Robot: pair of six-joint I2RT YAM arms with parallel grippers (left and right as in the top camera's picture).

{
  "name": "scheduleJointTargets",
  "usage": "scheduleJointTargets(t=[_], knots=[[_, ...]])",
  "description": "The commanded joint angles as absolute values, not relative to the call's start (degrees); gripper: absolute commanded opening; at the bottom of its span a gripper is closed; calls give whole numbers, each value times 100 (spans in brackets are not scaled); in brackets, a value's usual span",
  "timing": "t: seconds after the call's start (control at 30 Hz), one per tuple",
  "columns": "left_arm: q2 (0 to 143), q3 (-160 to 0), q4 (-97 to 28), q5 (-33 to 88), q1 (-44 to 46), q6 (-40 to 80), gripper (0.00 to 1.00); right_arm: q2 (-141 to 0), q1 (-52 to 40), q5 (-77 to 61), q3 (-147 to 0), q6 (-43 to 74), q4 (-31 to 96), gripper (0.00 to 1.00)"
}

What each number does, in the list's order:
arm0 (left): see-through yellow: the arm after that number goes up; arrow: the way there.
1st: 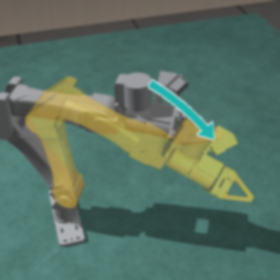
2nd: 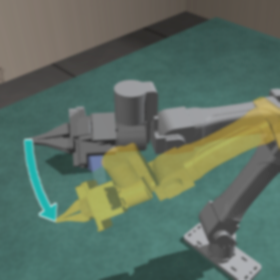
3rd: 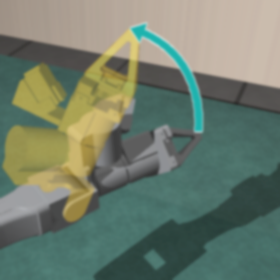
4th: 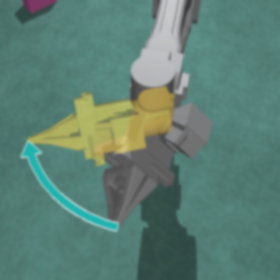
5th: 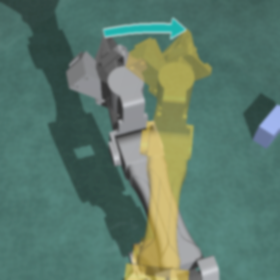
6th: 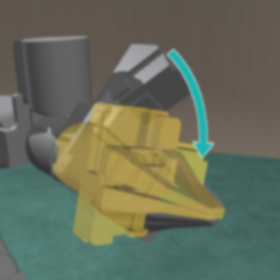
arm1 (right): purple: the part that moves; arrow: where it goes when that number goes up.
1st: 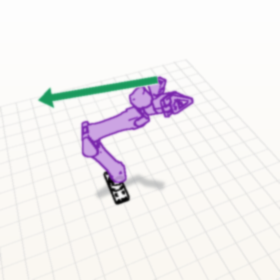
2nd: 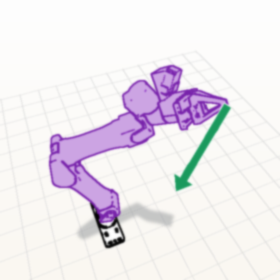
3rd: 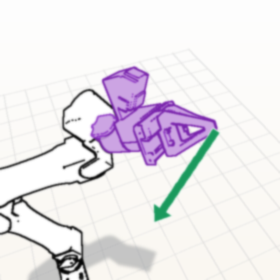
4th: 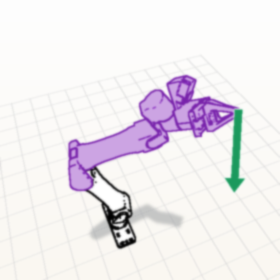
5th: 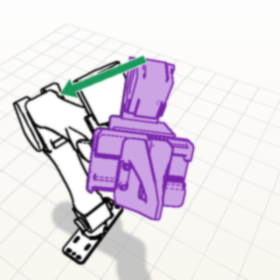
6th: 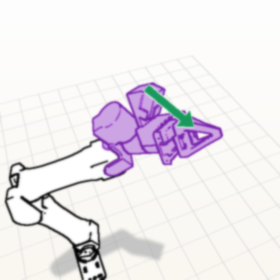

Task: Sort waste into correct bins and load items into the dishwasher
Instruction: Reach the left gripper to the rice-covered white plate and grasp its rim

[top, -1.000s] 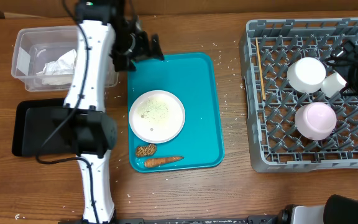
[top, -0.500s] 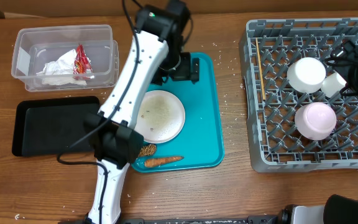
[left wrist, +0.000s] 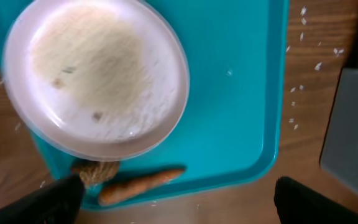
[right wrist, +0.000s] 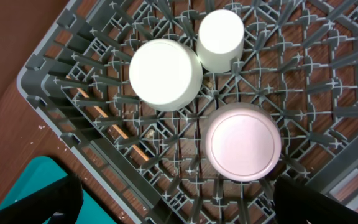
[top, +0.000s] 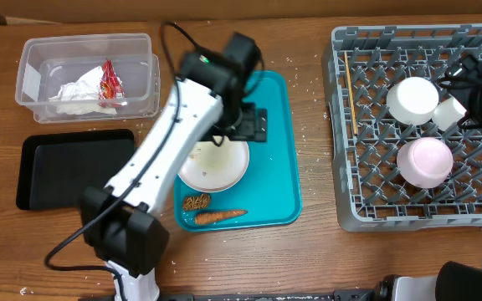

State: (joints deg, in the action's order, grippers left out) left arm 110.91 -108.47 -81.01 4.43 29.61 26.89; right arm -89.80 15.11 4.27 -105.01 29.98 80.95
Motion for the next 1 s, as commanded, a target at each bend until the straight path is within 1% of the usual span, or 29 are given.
scheduleJointTargets(t=[0.0,0.03,0.07,0.1,0.13,0.17,0.2,0.23,0.3,0.47,0.57,0.63,0.7,0.8,0.9,0.97], knots=[[11212,-10433,-7526,456,3103,2773,100,-8969,1514,419,-10582,3026,8071,100],[11249,-10398,-7439,451,3111,2770,100,-8969,1514,419,-10582,3026,8071,100],[11290,-10385,-7402,423,3114,2768,95,-8969,1514,419,-10582,3026,8071,100],[11336,-10379,-7384,390,3111,2768,86,-8969,1514,419,-10582,3026,8071,100],[11386,-10377,-7387,395,3111,2770,86,-8969,1514,419,-10582,3026,8071,100],[11421,-10372,-7387,405,3114,2768,88,-8969,1514,419,-10582,3026,8071,100],[11485,-10363,-7382,401,3118,2768,98,-8969,1514,419,-10582,3026,8071,100],[11542,-10363,-7365,399,3120,2766,100,-8969,1514,419,-10582,3026,8073,100],[11695,-10363,-7328,403,3120,2768,100,-8969,1514,419,-10582,3026,8071,100],[12283,-10363,-7328,620,3164,2917,90,-8969,1514,419,-10582,3026,8073,100],[12534,-10363,-7207,751,3240,3083,89,-8969,1514,419,-10582,3026,8071,100],[12615,-10363,-7078,696,3306,3096,89,-8969,1514,419,-10582,3026,8071,100],[12630,-10363,-6980,346,3382,3297,86,-8969,1514,419,-10582,3026,8071,100],[12632,-10357,-6993,-47,3435,3721,76,-8969,1514,419,-10582,3026,8071,100],[12634,-10309,-6866,-80,3454,3903,71,-8969,1514,419,-10582,3026,8071,100],[12634,-10245,-6733,-91,3454,3903,70,-8969,1514,419,-10582,3026,8071,100]])
